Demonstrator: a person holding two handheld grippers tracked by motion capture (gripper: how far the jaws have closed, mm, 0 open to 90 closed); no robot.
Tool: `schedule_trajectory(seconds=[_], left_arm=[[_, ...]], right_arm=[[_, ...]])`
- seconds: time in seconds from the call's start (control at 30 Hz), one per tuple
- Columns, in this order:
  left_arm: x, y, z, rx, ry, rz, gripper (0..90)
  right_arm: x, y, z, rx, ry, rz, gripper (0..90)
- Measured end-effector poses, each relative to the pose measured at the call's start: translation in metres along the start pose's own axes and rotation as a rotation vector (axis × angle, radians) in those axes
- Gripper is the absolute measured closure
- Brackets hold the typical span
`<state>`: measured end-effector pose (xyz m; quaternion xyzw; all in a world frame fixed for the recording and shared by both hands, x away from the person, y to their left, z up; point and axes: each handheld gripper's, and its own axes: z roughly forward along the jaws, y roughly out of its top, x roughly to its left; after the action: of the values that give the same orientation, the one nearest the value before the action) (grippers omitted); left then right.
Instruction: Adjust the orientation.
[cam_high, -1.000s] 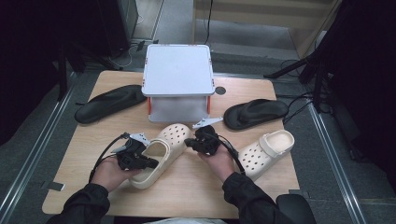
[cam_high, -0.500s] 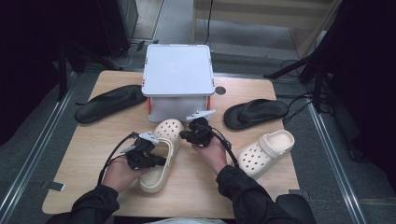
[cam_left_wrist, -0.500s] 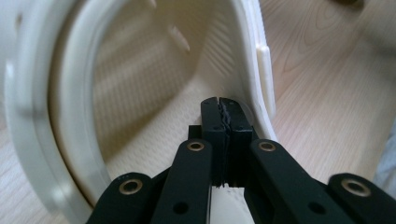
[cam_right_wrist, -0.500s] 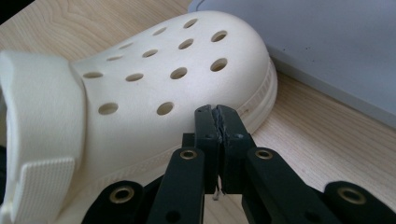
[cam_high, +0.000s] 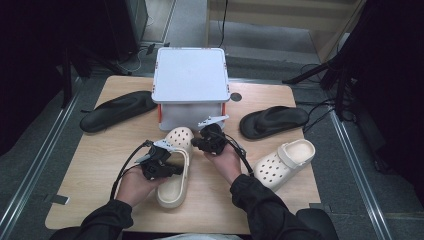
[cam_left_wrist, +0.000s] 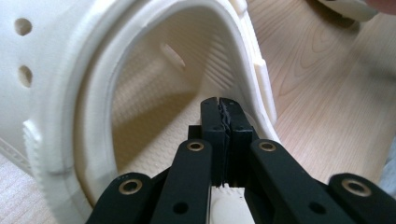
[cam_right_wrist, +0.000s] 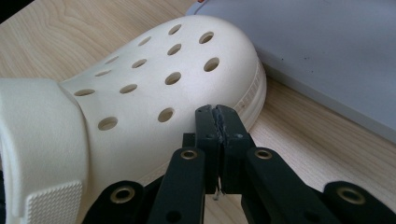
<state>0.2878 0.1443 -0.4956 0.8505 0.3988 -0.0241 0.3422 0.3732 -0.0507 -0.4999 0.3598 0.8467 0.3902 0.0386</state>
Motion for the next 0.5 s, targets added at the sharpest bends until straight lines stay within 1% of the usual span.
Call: schedule_trajectory(seconds=[0.07,0.17,0.23,0.27,0.3,0.37,0.4,0.43,0.47,0.5], left_arm=[[0.001,0.001,-0.002,-0.005,-0.019,-0.009,87.7],[0.002,0.001,-0.005,-0.019,-0.029,-0.006,86.4],[0.002,0.002,-0.010,-0.033,-0.036,-0.008,84.8],[0.002,0.002,-0.013,-0.041,-0.033,-0.010,83.4],[0.002,0.003,-0.016,-0.043,-0.032,-0.005,82.0],[0.001,0.004,-0.024,-0.048,-0.039,-0.002,79.4],[0.001,0.004,-0.027,-0.056,-0.040,-0.001,78.1],[0.001,0.004,-0.031,-0.063,-0.041,-0.007,74.5],[0.002,0.003,-0.035,-0.076,-0.043,-0.016,72.3],[0.003,0.003,-0.037,-0.073,-0.044,-0.018,69.1]], right_arm=[[0.000,0.001,0.000,0.007,0.002,0.002,89.1],[0.000,0.001,0.000,0.009,0.004,-0.004,89.0],[0.000,0.001,-0.002,0.014,0.010,-0.023,88.3],[0.001,0.001,-0.004,0.017,0.010,-0.037,86.8],[0.001,0.001,-0.007,0.015,0.021,-0.050,84.0],[0.001,0.000,-0.012,0.007,0.036,-0.058,82.3],[0.001,0.000,-0.015,0.004,0.044,-0.058,81.0],[0.000,-0.001,-0.019,0.001,0.050,-0.058,79.3],[0.000,-0.001,-0.022,-0.003,0.057,-0.048,77.9],[0.000,-0.002,-0.025,-0.011,0.068,-0.044,76.2]])
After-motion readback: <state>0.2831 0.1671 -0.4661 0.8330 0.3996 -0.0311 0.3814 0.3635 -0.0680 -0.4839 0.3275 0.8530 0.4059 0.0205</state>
